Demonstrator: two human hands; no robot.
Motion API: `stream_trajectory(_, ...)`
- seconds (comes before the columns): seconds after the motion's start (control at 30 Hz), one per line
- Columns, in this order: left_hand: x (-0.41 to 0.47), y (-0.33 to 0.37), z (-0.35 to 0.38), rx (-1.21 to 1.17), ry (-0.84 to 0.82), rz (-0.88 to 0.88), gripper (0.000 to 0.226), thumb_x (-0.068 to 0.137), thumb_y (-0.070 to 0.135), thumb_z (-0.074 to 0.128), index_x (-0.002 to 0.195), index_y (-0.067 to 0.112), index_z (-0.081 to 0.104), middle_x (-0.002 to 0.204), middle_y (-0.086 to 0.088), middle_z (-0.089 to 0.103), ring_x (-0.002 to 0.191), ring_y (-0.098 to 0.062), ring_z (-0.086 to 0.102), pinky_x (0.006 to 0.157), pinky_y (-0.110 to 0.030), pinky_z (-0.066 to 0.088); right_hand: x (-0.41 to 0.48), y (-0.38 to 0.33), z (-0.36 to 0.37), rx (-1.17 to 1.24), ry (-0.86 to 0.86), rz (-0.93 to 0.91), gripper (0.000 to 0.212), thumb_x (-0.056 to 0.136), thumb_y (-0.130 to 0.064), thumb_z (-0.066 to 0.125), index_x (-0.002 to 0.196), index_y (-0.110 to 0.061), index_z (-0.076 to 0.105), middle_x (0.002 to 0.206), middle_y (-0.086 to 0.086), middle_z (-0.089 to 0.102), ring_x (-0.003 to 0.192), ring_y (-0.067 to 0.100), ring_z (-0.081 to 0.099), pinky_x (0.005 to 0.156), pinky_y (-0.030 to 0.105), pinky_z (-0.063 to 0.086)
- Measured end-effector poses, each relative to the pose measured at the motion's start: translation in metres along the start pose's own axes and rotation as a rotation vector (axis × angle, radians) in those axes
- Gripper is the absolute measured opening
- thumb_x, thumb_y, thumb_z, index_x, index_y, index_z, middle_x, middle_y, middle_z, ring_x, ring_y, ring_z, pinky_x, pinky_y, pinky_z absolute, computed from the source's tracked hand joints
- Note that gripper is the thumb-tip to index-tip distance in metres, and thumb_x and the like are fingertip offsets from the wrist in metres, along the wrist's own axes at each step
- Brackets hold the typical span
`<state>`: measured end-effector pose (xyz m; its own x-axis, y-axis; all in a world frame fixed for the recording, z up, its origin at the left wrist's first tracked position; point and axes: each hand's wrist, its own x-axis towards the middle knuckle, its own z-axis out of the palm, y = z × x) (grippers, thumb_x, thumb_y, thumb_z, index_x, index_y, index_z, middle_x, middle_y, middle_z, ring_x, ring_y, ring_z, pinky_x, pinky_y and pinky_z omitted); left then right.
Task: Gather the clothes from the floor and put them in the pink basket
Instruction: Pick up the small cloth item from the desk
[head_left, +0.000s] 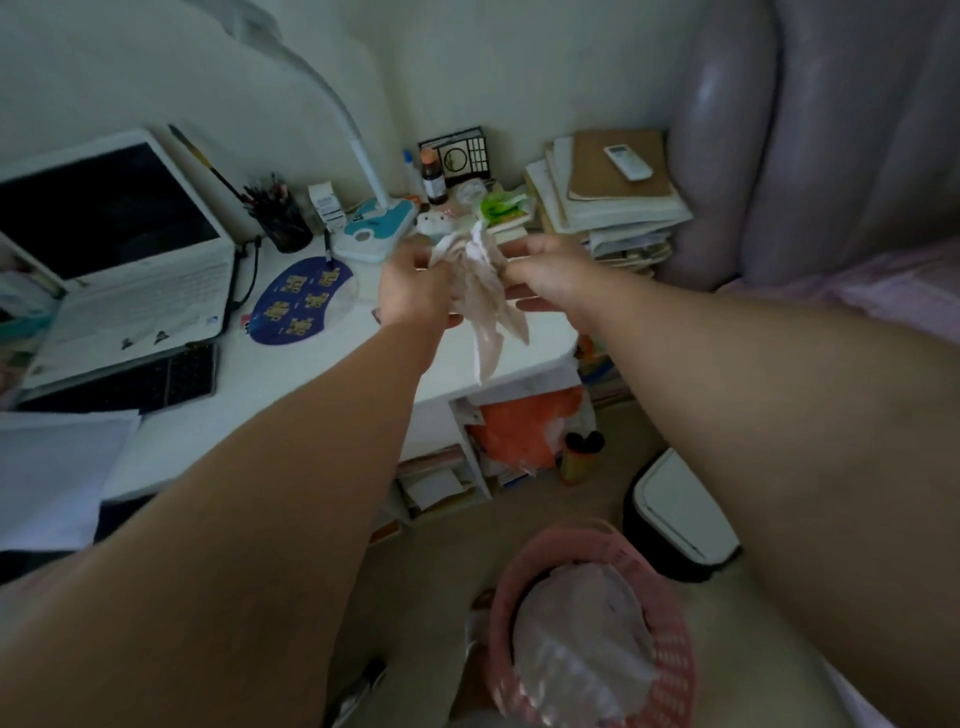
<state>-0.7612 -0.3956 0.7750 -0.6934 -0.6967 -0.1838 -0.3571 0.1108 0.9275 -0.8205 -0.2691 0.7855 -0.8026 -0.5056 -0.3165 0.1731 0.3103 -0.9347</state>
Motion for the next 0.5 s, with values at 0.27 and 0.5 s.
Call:
stream_trajectory(0.27,-0.125,-0.043,0.049,0.108,-0.183,-0.158,0.009,0.088,0.02,0.059,0.093,0.013,0.058,0.1,-0.016,0.067,0.092,-0.034,0.069,0.073,-0.05,0.061,-0.097,0.094,-0.034,-0.08,0.02,0.262,0.024,0.083,-0.005,0.066,0.107,-0.011,0.066,0.101,0.012,0.072,0.085,0.023,0.069,0.072,0.032,0.057)
stream_trajectory(0.5,-0.175,-0.116,0.067,0.248,-0.391,-0.375,0.026,0.087,0.007,0.054,0.112,0.008,0.06,0.117,-0.019,0.063,0.105,-0.037,0.065,0.085,-0.05,0.059,-0.151,0.176,-0.028,-0.125,-0.051,0.449,0.034,0.084,-0.003,0.065,0.117,-0.01,0.065,0.103,0.011,0.07,0.093,0.022,0.066,0.079,0.034,0.053)
